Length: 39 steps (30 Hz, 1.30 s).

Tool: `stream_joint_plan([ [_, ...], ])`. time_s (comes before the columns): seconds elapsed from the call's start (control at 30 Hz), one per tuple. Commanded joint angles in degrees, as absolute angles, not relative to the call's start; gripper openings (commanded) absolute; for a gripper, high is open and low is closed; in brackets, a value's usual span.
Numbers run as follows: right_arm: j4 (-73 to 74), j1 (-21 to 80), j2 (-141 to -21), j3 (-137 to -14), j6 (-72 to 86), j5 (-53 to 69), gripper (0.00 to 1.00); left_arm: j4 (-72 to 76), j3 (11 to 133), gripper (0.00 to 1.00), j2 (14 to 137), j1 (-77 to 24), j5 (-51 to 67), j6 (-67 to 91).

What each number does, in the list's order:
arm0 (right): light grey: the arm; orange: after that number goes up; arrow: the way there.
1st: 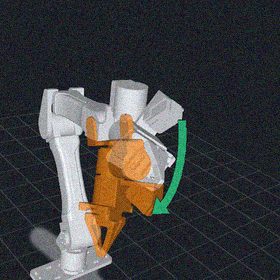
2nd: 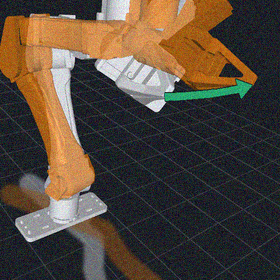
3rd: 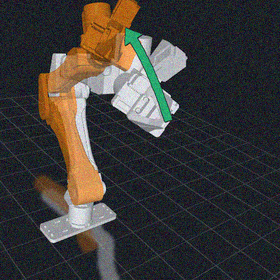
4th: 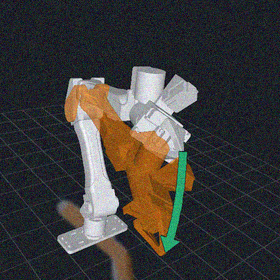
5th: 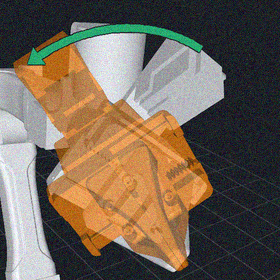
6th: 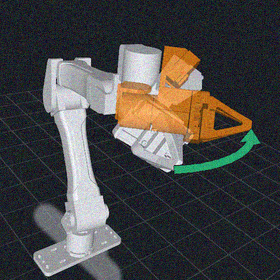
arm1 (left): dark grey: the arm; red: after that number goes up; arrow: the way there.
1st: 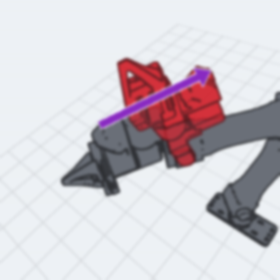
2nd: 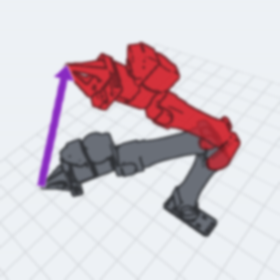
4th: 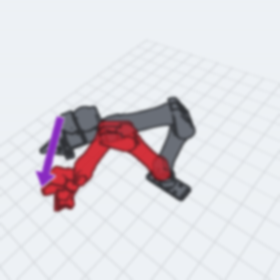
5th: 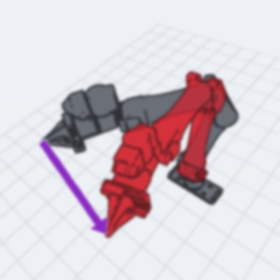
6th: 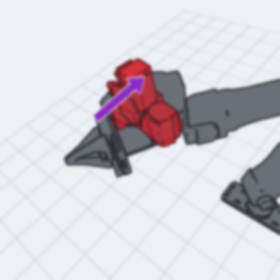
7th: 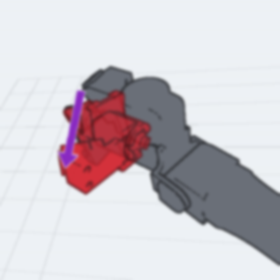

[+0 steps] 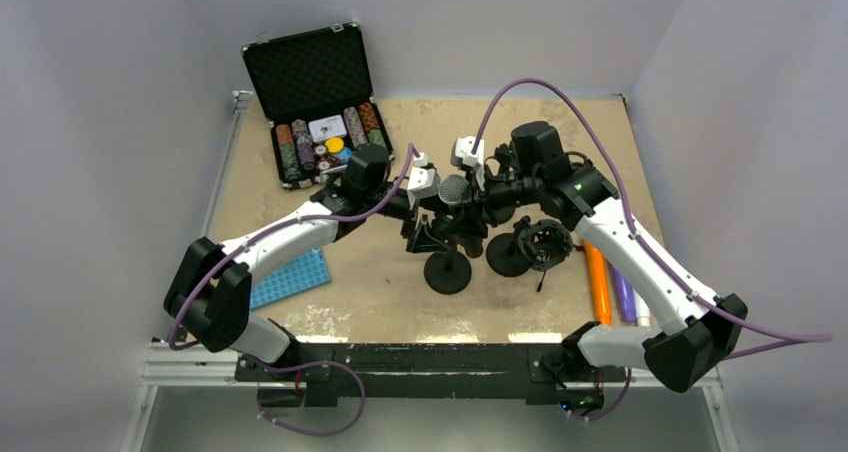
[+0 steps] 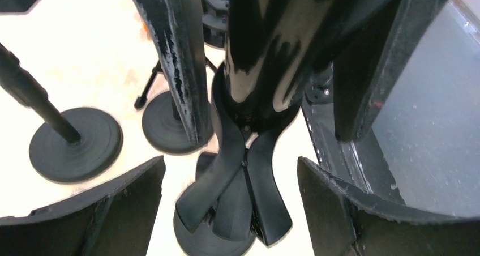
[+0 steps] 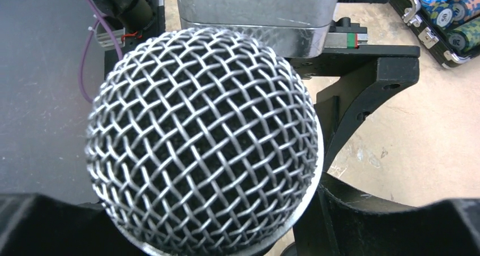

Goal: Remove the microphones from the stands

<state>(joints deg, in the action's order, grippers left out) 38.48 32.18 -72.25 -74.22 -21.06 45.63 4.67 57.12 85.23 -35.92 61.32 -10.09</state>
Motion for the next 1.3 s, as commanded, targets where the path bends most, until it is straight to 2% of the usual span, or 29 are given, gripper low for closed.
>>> stream_joint_plan([
  [0.0,38.9,31.9,-71.4,-75.5,-21.4,47.5,0.56,5.4,55.2,0.88,83.4,-36.2,63.4,-12.3],
  [0.13,38.6,31.9,-71.8,-75.7,-21.1,47.8,0.50,5.7,56.1,0.78,84.5,-36.2,63.3,-11.6],
  [0.3,38.4,31.9,-72.0,-75.8,-21.0,48.2,0.39,4.7,57.6,0.51,85.7,-36.3,64.2,-10.7],
  [0.4,38.6,31.9,-72.0,-75.7,-21.1,48.0,0.35,4.3,57.7,0.25,85.7,-36.2,64.3,-10.6],
  [0.47,38.6,31.9,-72.0,-75.6,-21.2,48.0,0.31,4.0,57.6,0.00,85.4,-36.2,64.2,-11.0],
  [0.53,38.6,31.8,-72.0,-75.5,-21.2,48.3,0.24,4.2,57.4,0.00,85.2,-36.3,63.8,-11.0],
  [0.67,38.6,31.7,-72.1,-76.4,-20.7,49.0,0.01,3.2,57.4,0.00,85.2,-36.2,63.3,-11.4],
  [0.77,39.4,31.6,-72.2,-79.5,-21.1,49.5,0.00,2.2,57.4,0.00,85.2,-36.2,62.9,-11.6],
  [0.8,40.0,31.6,-72.4,-81.0,-21.4,49.5,0.00,2.1,57.4,0.03,85.0,-36.2,62.9,-11.4],
  [0.87,41.3,31.6,-72.8,-81.9,-22.2,49.8,0.00,3.2,57.2,0.41,84.6,-36.3,62.7,-9.7],
  [0.9,41.8,31.6,-73.0,-81.8,-22.6,50.1,0.00,4.8,56.7,0.54,84.2,-36.3,62.7,-8.8],
  [0.97,42.7,31.6,-73.2,-81.1,-23.6,50.3,0.00,9.3,54.5,0.70,82.9,-36.2,62.6,-7.4],
  [1.03,43.2,31.6,-73.2,-80.3,-24.3,51.1,0.00,16.0,52.5,0.77,83.1,-36.2,62.7,-4.5],
  [1.27,46.2,31.7,-74.7,-81.6,-28.4,52.5,0.00,27.2,53.4,0.76,88.0,-36.3,64.5,3.4],
])
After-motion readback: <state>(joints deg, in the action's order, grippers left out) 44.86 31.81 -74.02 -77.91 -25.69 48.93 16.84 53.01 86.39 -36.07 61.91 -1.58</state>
